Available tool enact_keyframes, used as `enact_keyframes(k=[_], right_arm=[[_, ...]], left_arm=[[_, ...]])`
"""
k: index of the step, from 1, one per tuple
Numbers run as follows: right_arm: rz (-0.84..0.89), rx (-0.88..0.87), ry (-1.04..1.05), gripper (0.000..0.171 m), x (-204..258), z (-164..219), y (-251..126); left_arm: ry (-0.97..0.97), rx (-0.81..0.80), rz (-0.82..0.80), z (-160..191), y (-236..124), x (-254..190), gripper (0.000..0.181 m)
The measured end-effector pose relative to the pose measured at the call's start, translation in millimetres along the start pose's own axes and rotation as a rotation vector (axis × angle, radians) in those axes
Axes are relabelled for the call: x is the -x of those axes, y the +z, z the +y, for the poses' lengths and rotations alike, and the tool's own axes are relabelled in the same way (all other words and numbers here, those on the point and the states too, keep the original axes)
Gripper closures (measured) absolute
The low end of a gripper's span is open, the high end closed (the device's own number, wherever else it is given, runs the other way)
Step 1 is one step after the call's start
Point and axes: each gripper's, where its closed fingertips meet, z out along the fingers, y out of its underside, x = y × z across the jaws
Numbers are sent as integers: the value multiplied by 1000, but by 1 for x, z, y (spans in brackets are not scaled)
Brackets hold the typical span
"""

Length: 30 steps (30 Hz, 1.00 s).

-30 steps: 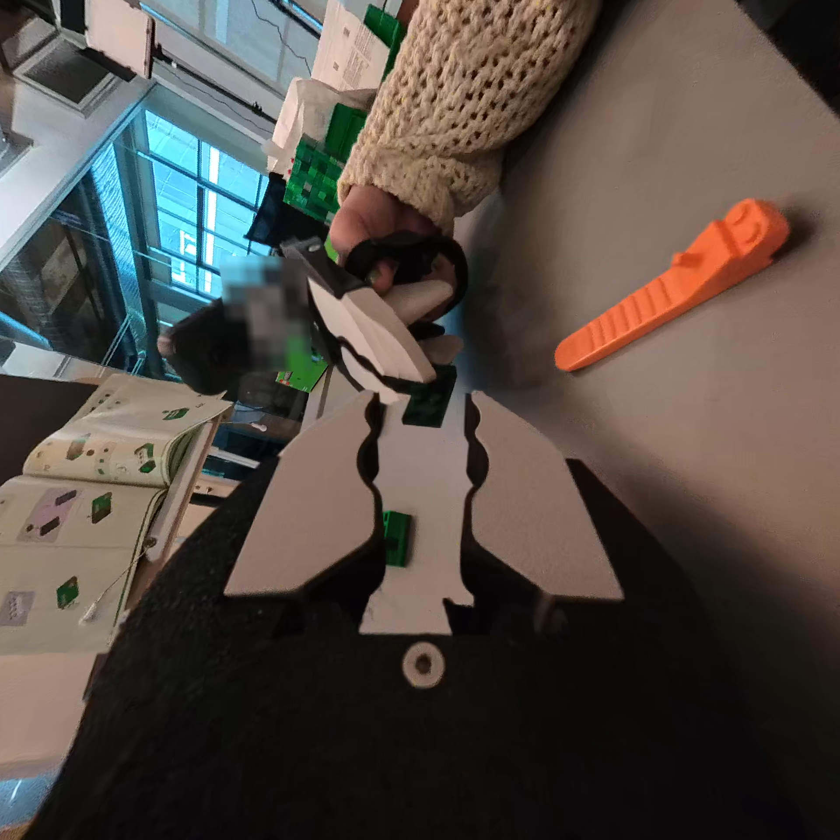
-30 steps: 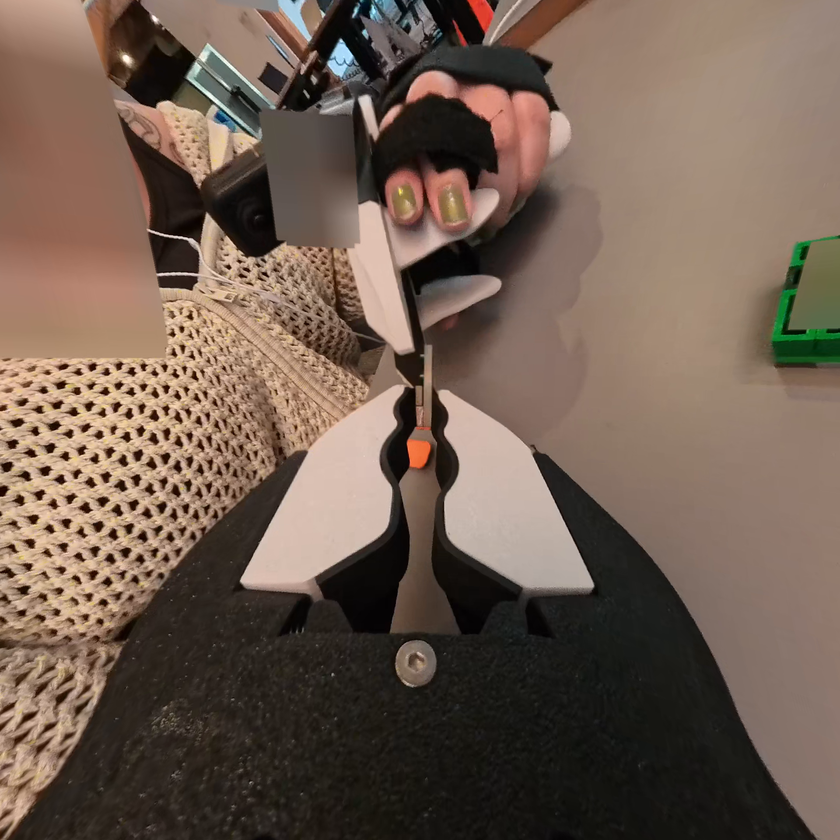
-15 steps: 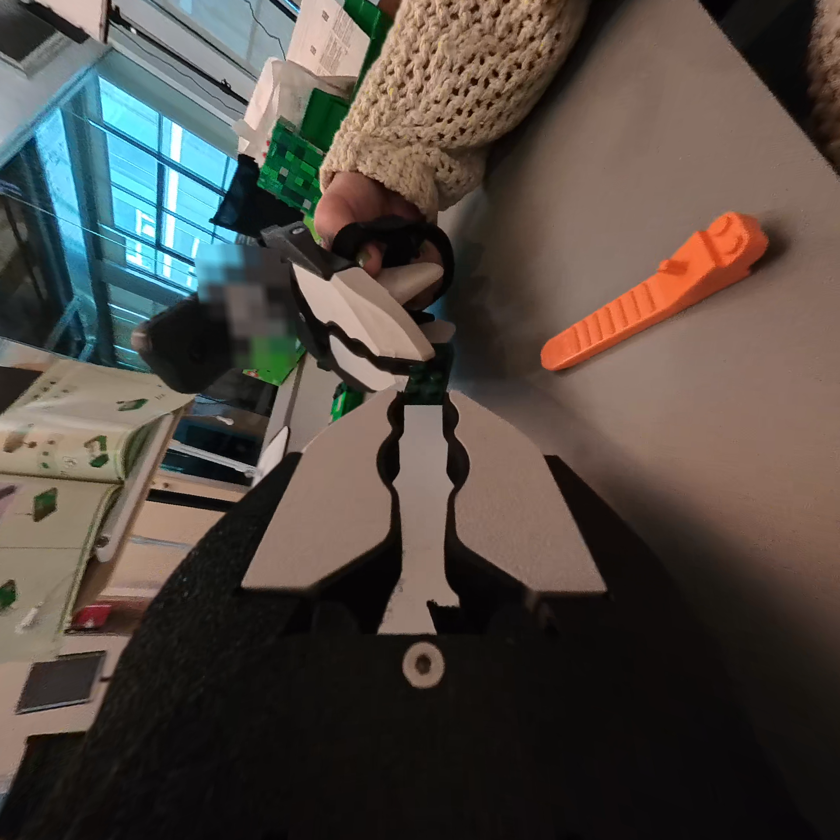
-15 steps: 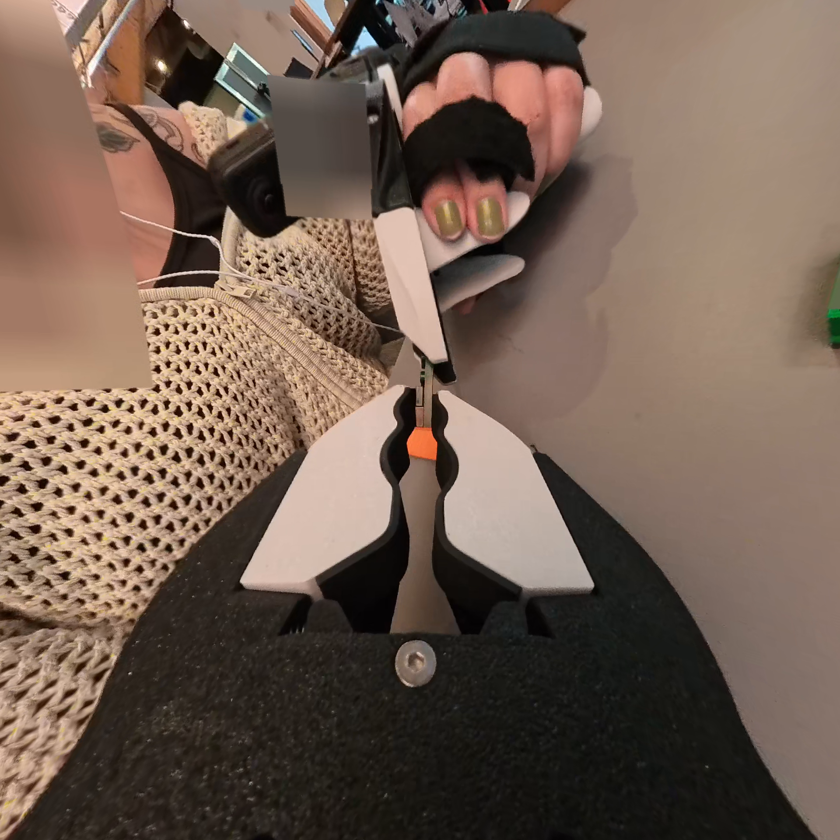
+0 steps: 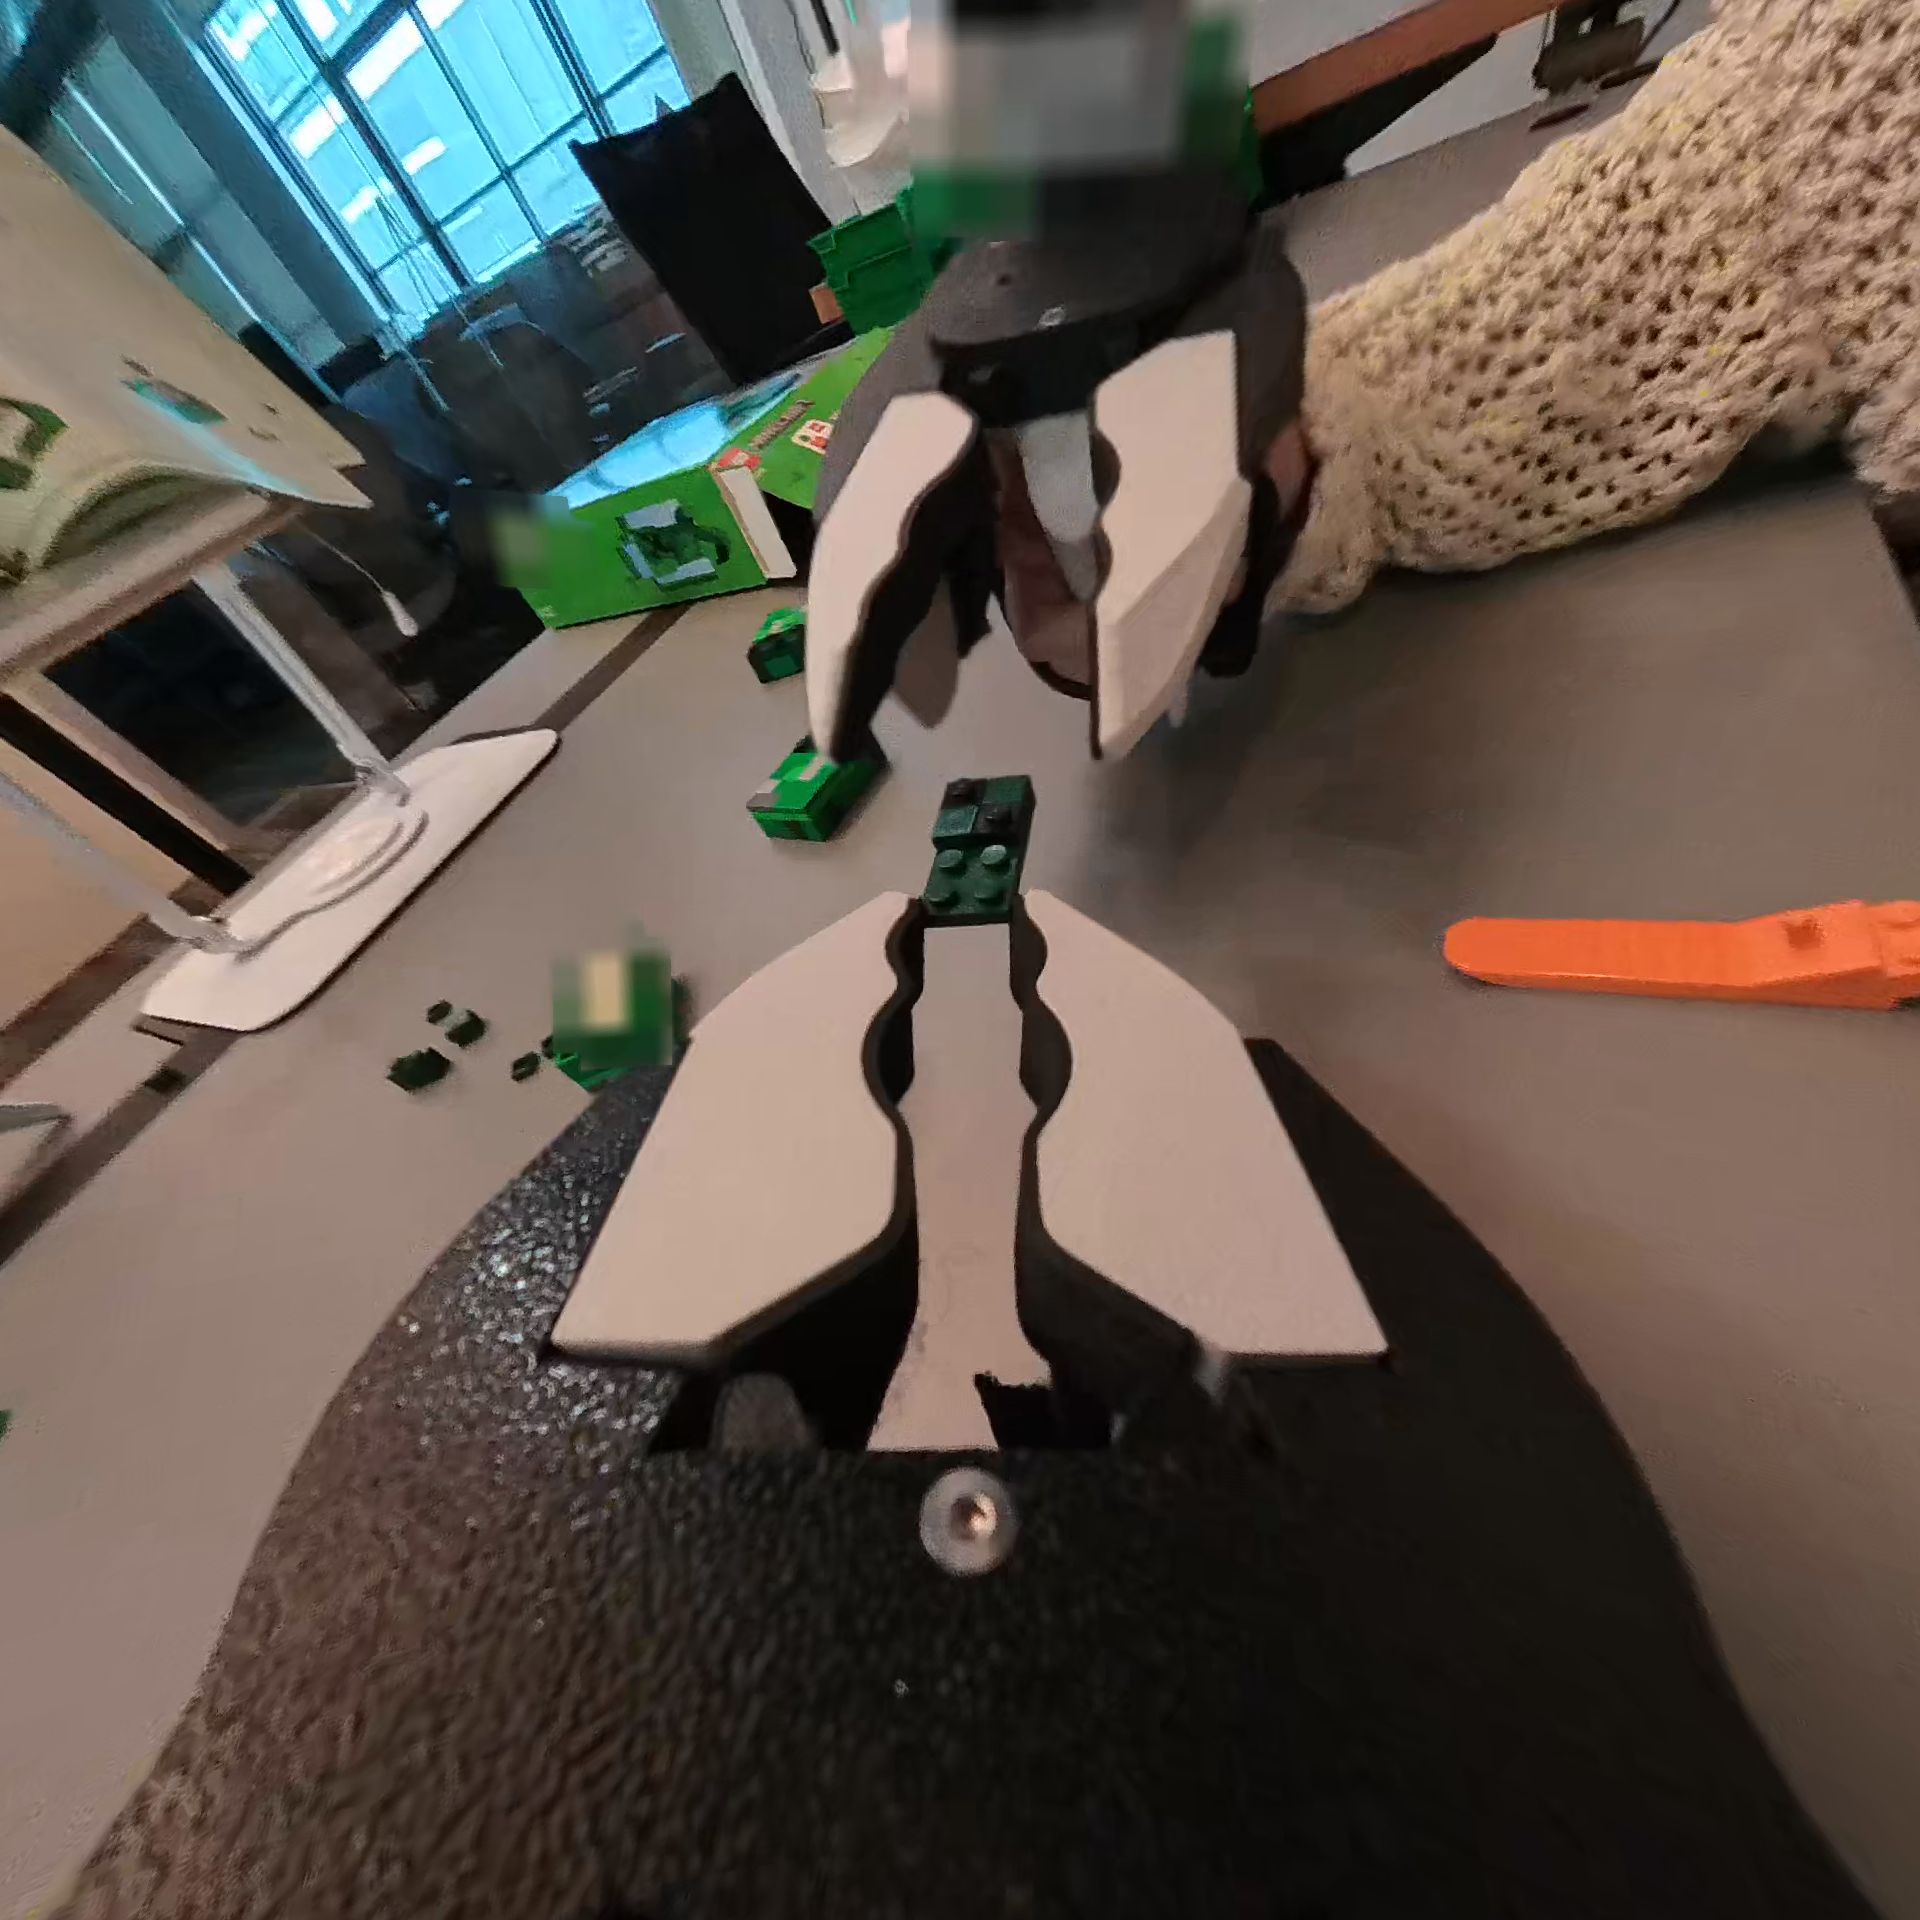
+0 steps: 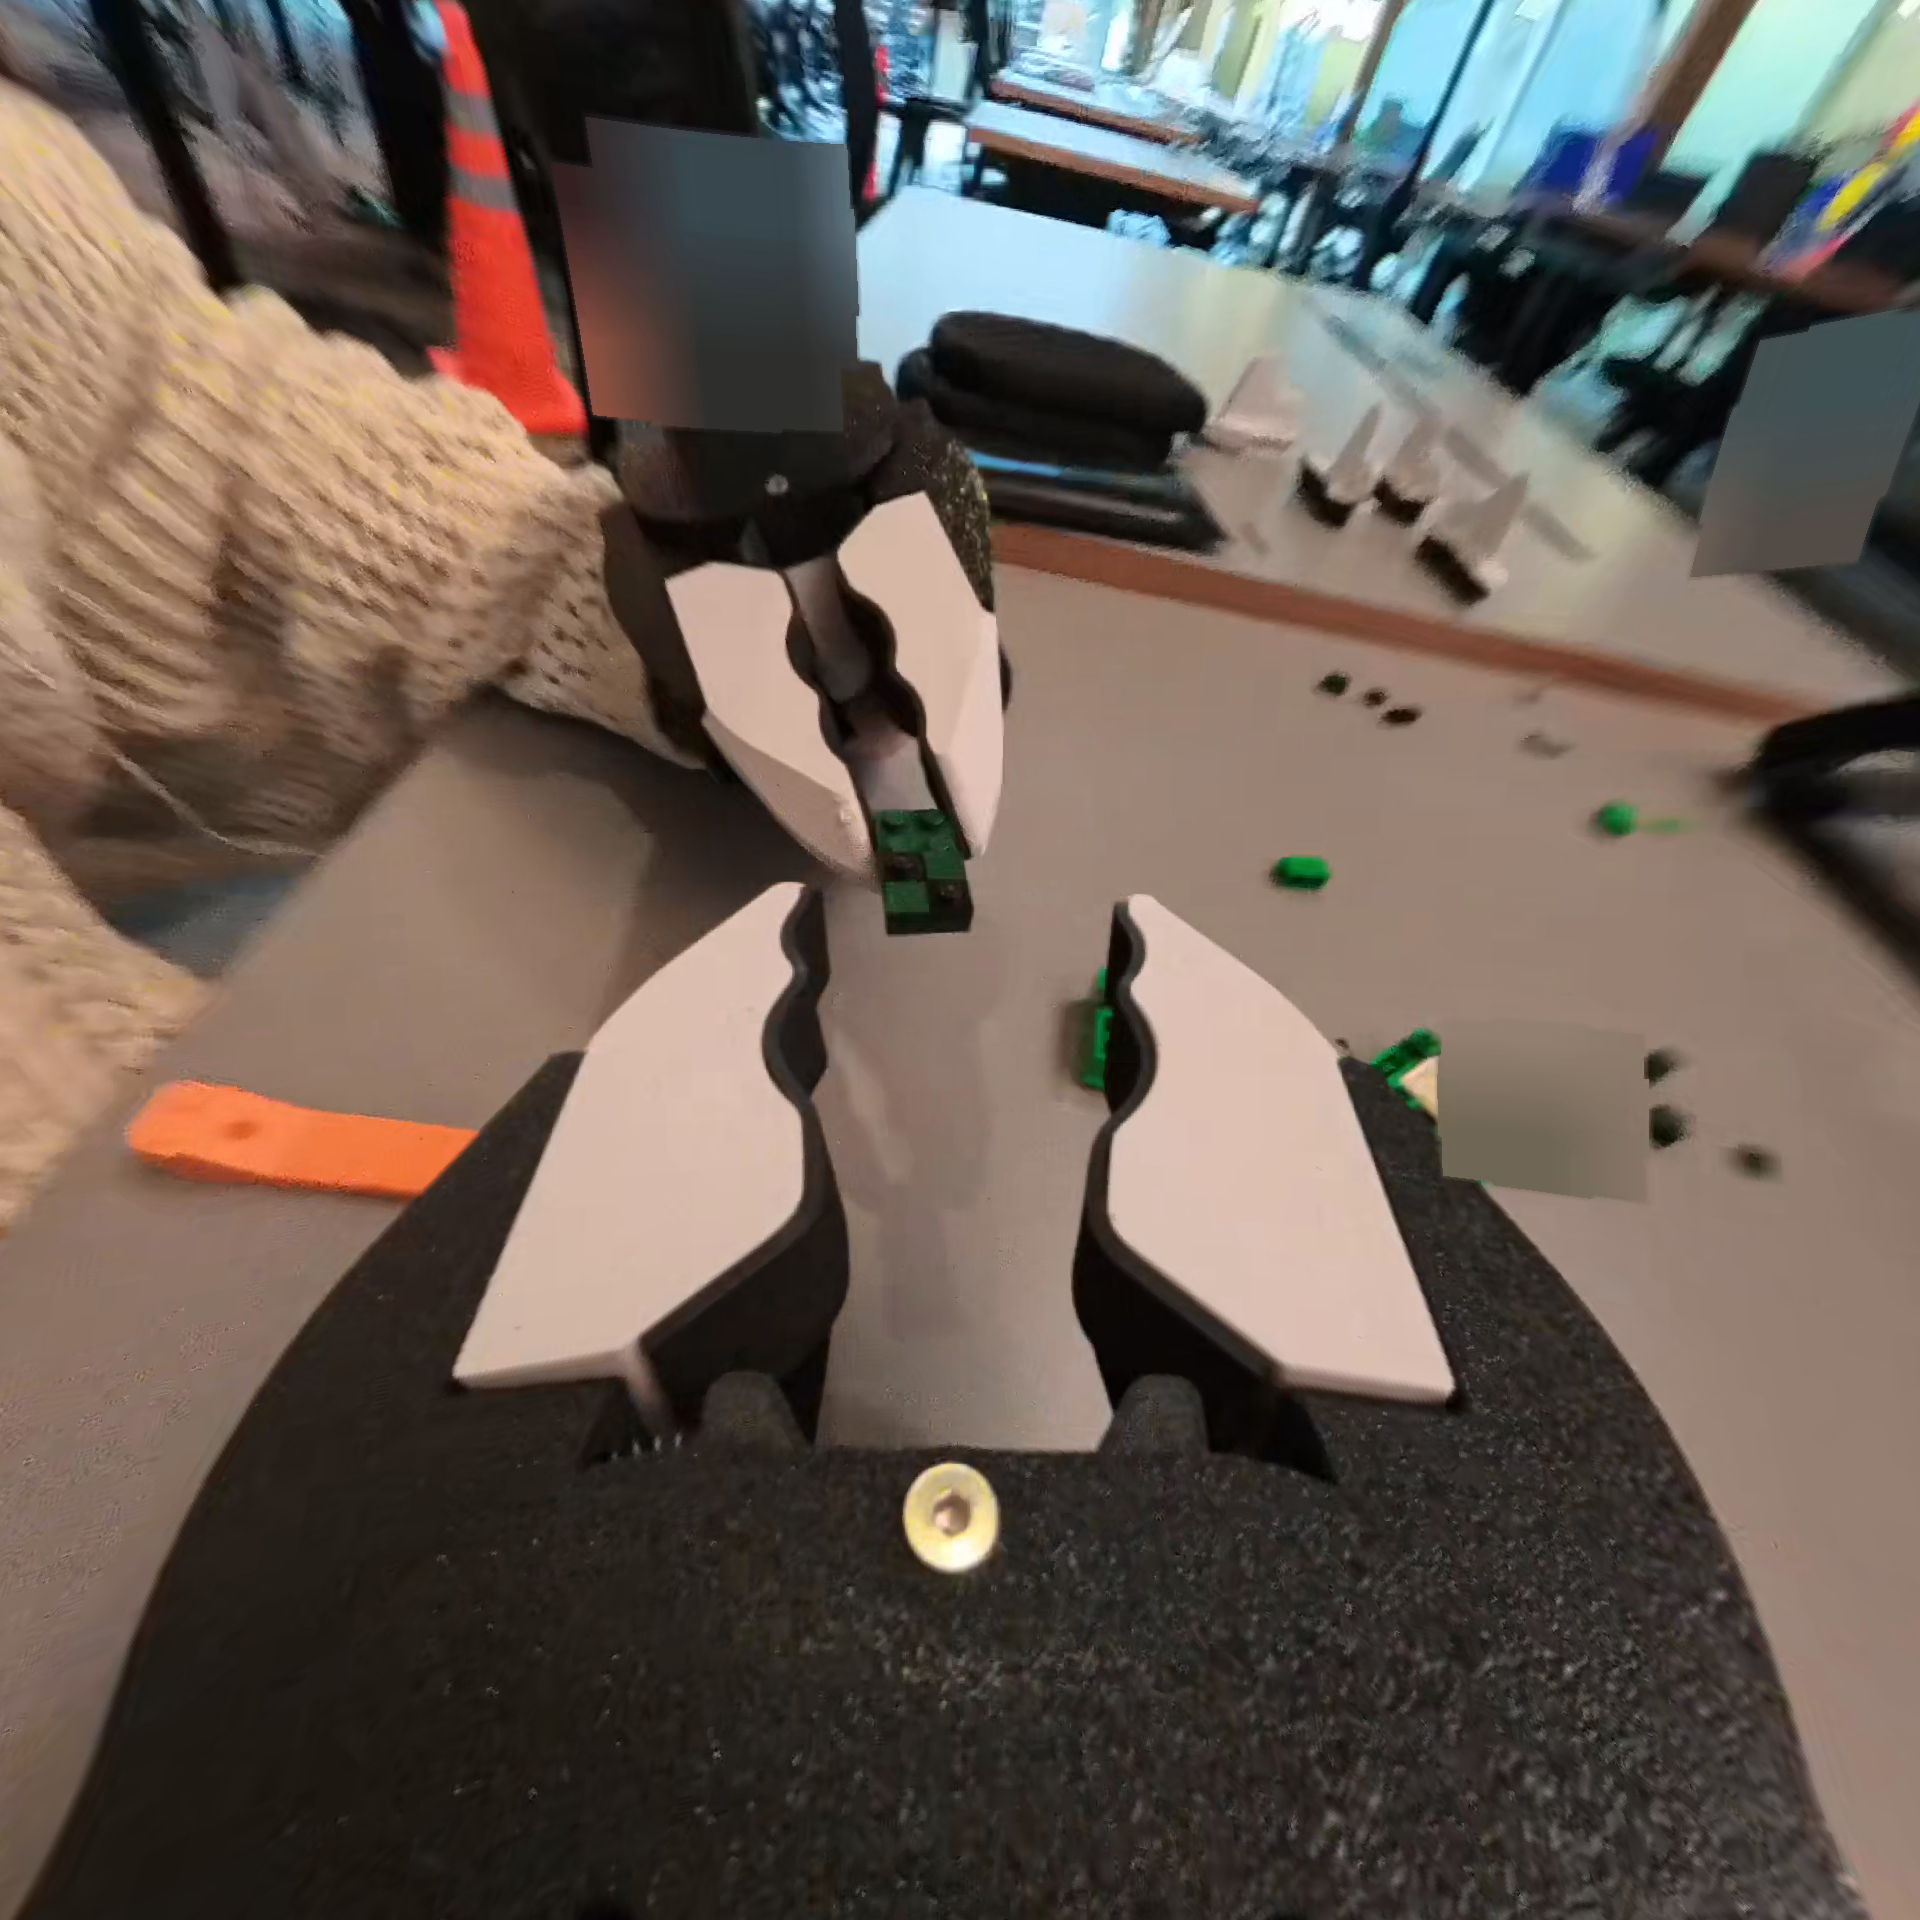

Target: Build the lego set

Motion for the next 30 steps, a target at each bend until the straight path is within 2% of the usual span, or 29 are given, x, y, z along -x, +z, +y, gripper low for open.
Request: enact_keyframes(k=[6, 9, 14, 17, 20, 22, 26, 30], right_arm=[[242, 52, -544, 124, 4, 2, 7], [299, 21, -651, 127, 9, 4, 7], [310, -64, -469, 128, -3, -2, 3], [344, -89, -356, 132, -20, -2, -3], [359, -119, -285, 150, -29, -4, -9], [380, -123, -253, 155, -34, -4, -12], [394, -105, -241, 160, -39, -1, -12], [424, -78, -273, 168, -42, 2, -12]], left_arm=[[-69, 35, 26, 7, 2, 1, 166], [-77, 23, 0, 7, -1, 6, 166], [-68, 38, -67, 11, -5, 19, 166], [-69, 57, -174, 16, -12, 37, 166], [-60, 85, -410, 22, -33, 74, 166], [-75, 94, -543, 25, -49, 103, 166], [-162, 142, -682, 45, -63, 156, 166], [-202, 104, -800, 55, -72, 204, 166]])
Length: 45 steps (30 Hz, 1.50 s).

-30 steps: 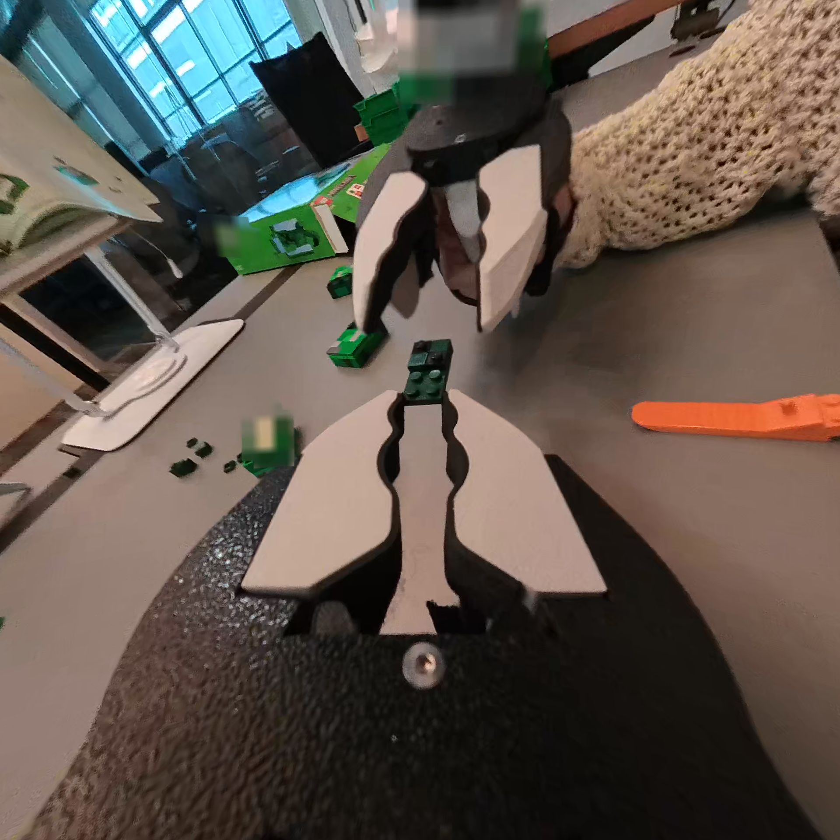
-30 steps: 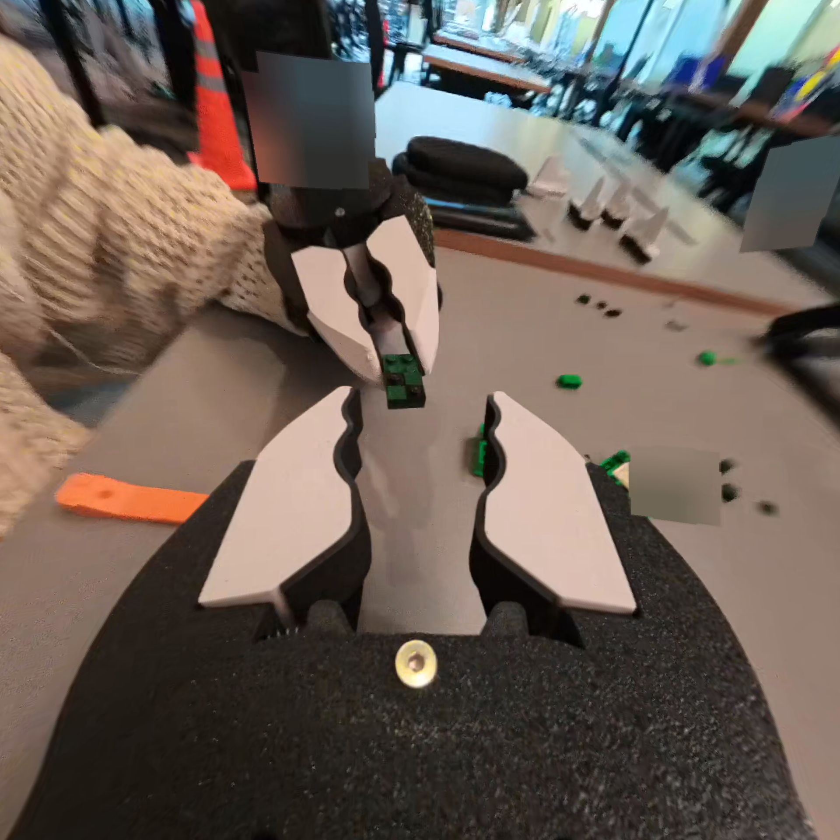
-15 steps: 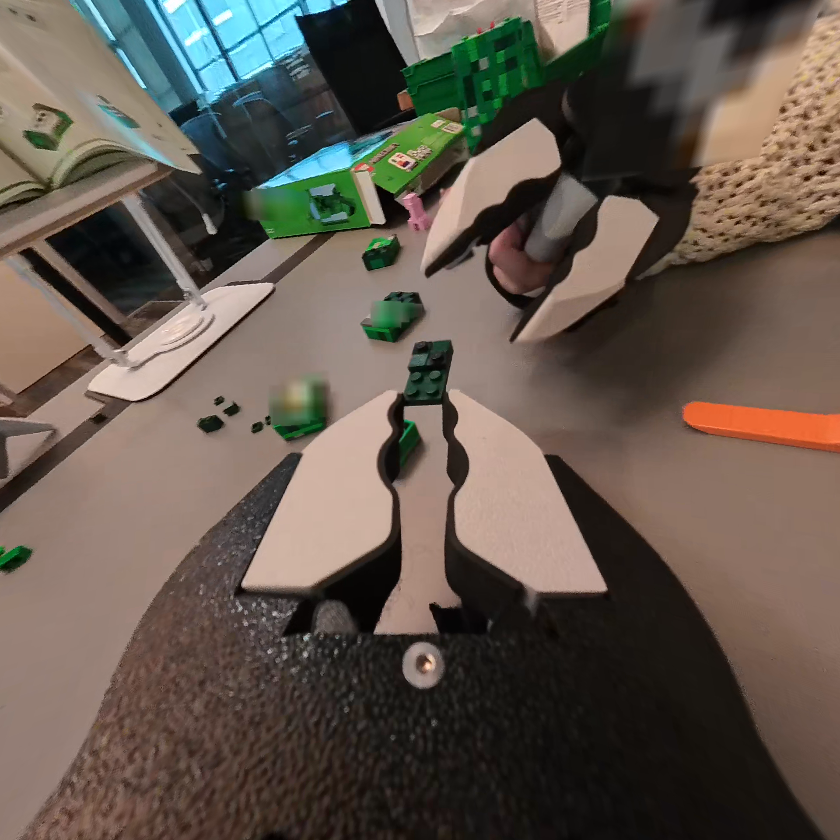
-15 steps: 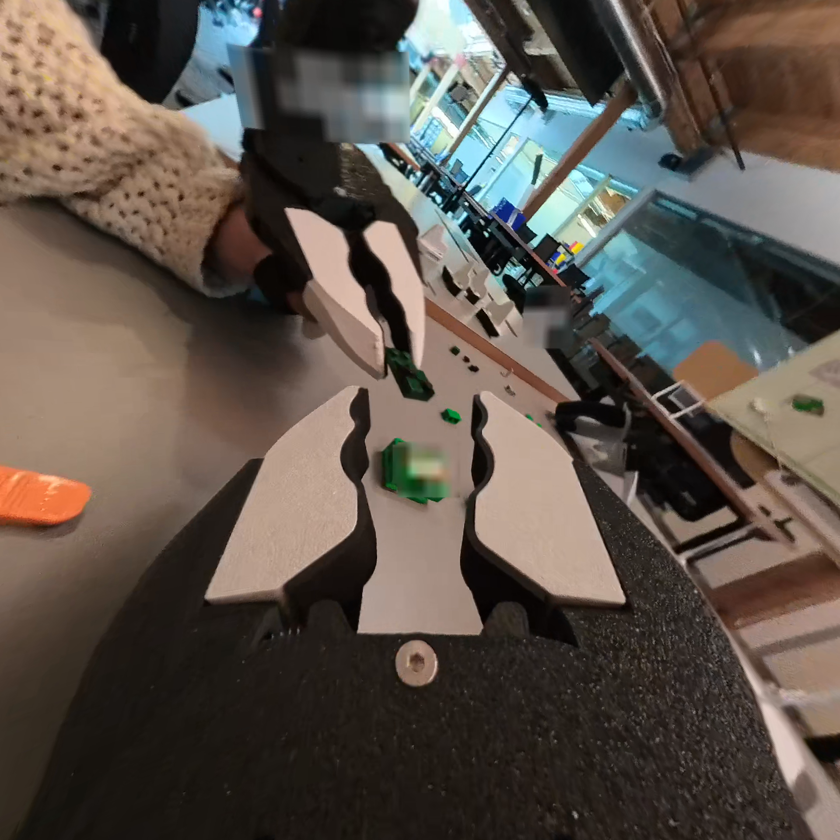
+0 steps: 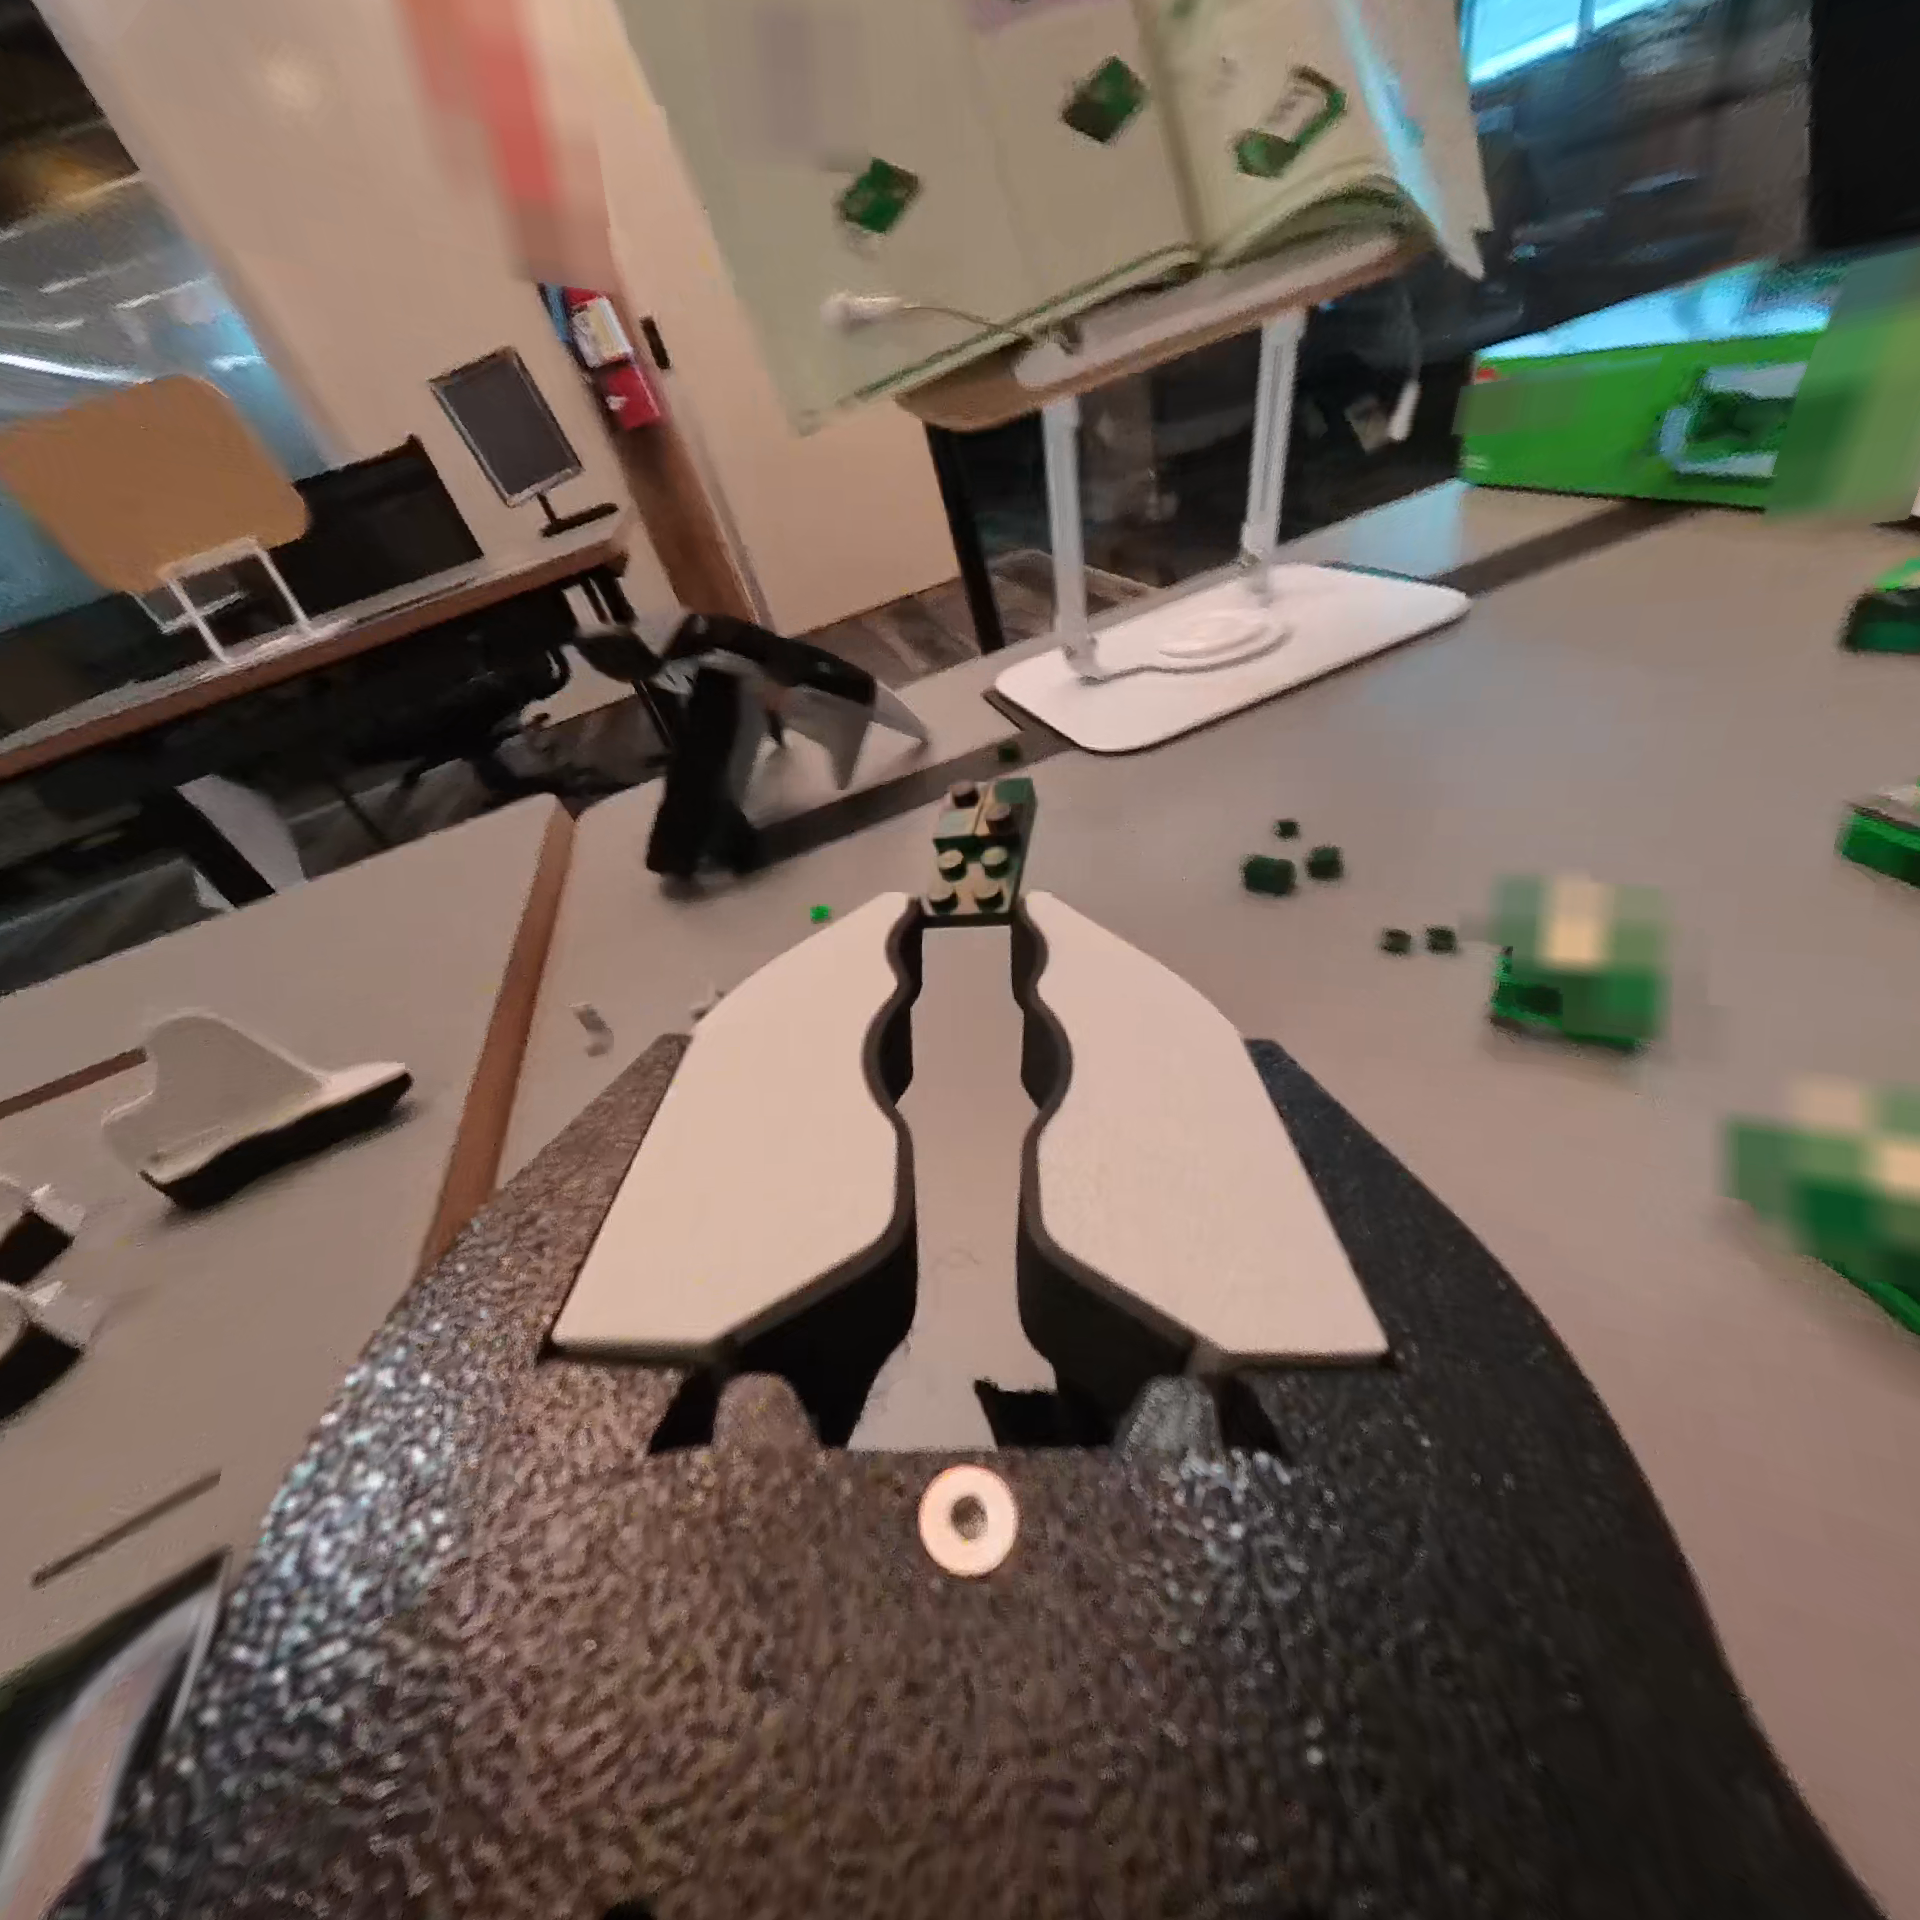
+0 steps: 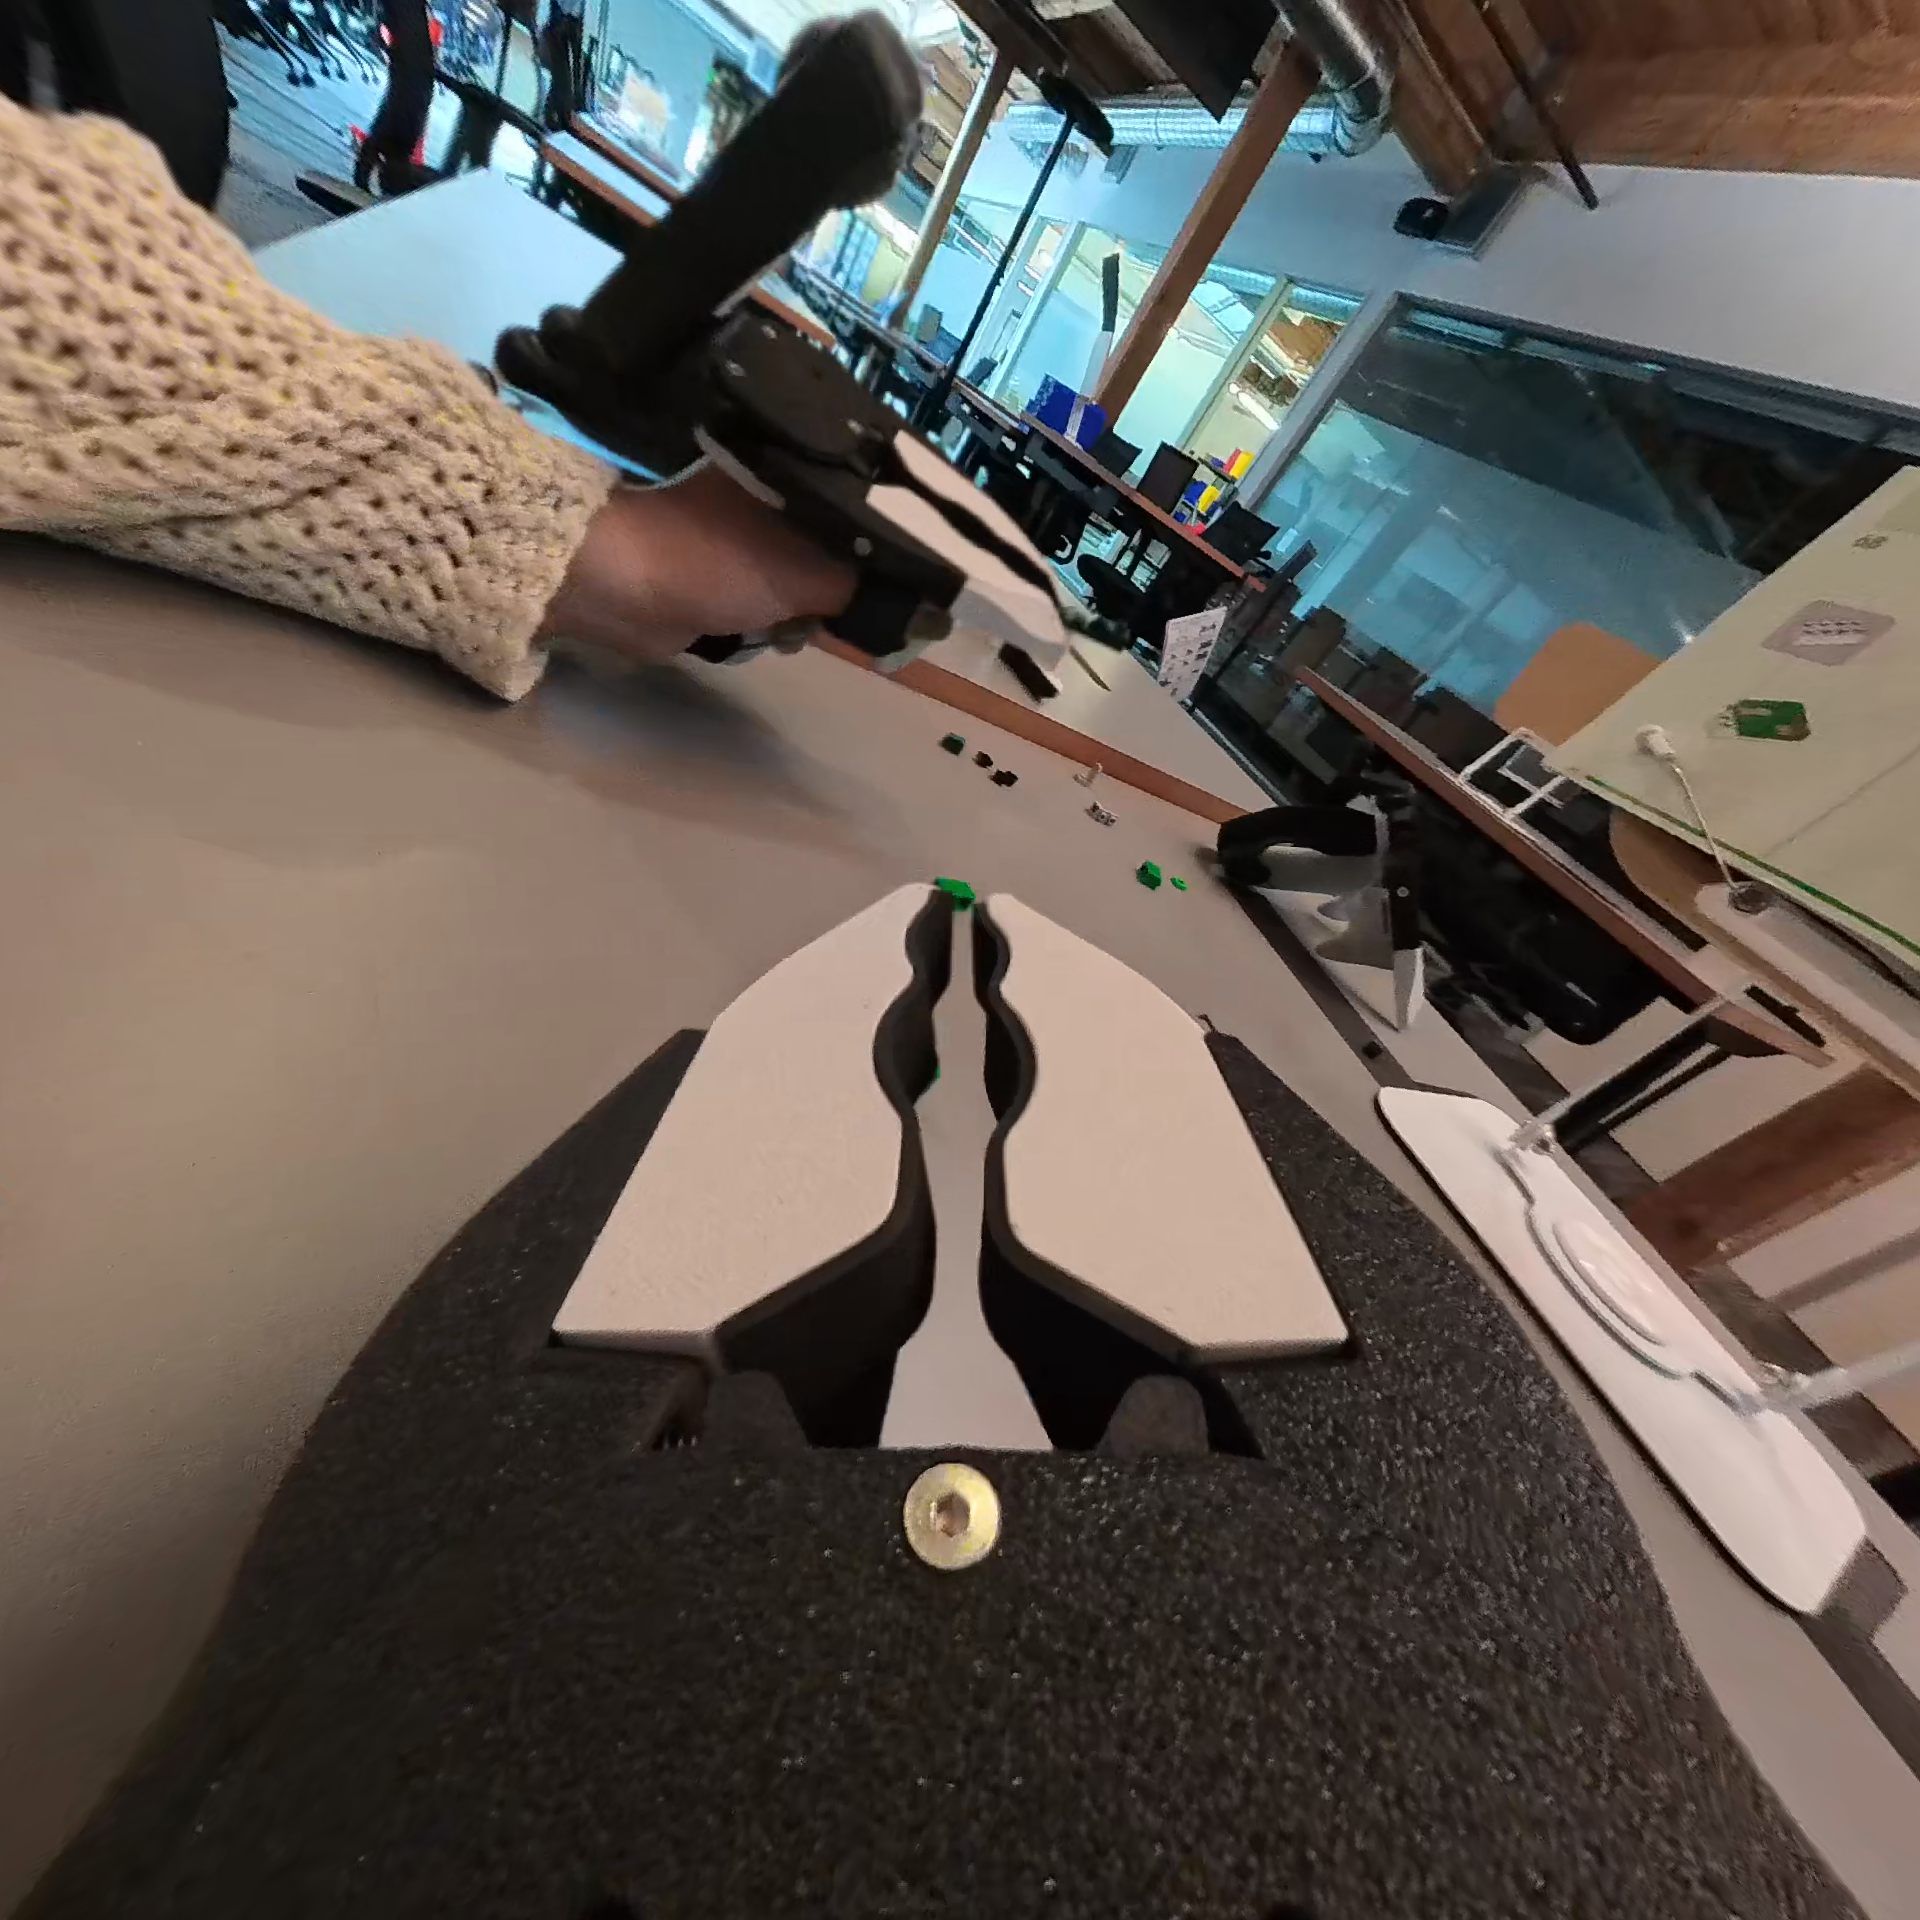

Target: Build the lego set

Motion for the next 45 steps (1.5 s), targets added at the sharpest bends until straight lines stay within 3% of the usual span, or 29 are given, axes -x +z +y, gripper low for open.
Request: enact_keyframes(k=[8, 23, 26, 29, 33, 38, 41, 45], right_arm=[[27, 64, -29, 171, -3, 10, 4], [57, 102, 63, 171, -18, 20, 11], [67, 160, 179, 167, -28, 26, 15], [-12, 241, 339, 159, -43, 25, 24], [-171, 545, 392, 150, -73, 56, 40], [-433, 850, 453, 164, -87, 102, 62], [-404, 896, 445, 164, -119, 118, 83], [-532, 878, 354, 157, -128, 135, 104]], left_arm=[[172, -101, -95, -1, 17, 33, 166], [386, -87, 24, -3, 27, -12, 166], [392, -78, 19, -2, 26, -11, 166], [343, -74, 0, -2, 25, -3, 166], [249, -80, 24, -2, 24, 2, 166], [207, -96, 114, -1, 24, -9, 166], [205, -87, 131, 1, 24, -11, 166], [200, -73, 167, 4, 26, -17, 166]])
